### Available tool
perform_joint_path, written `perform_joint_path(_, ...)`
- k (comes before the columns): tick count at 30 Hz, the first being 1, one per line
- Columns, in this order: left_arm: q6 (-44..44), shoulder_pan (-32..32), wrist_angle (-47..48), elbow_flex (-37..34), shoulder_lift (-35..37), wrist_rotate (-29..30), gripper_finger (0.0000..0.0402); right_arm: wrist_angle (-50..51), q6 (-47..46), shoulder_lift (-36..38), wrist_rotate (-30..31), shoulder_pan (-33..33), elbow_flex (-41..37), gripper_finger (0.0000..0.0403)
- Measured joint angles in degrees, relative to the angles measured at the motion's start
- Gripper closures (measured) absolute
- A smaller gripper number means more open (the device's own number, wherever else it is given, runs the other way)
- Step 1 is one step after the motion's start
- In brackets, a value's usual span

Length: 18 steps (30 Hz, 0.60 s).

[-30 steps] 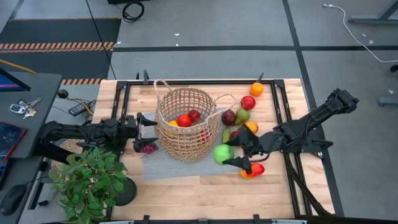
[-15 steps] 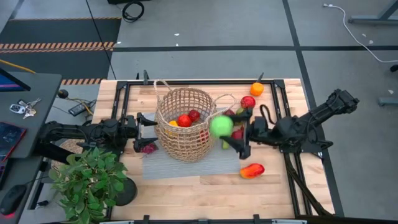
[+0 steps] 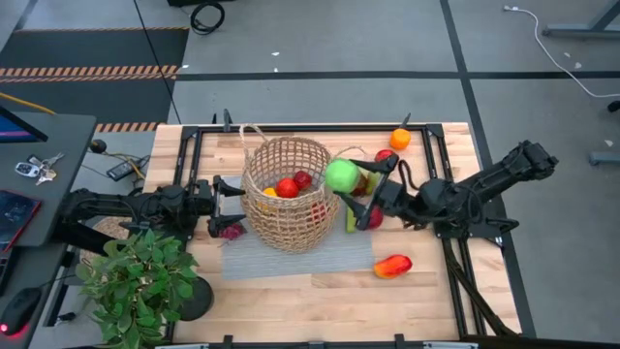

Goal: Build produce basket
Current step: Put the green apple into the brown basket

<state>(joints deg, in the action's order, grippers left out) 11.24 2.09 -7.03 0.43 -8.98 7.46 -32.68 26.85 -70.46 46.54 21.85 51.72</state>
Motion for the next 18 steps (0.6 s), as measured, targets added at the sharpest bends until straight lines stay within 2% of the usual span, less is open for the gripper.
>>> perform_joint_path(7, -0.01, 0.02, 0.00, 0.00, -0.02, 0.00, 0.0015, -5.80, 11.73, -3.46, 0.40, -0.51, -0.02, 0.0035)
perform_joint_path(18, 0.01, 0.01, 0.01, 0.00, 0.01, 0.00, 0.0015, -8.26, 41.71, -3.51, -1.22, -0.50, -0.04, 0.0035)
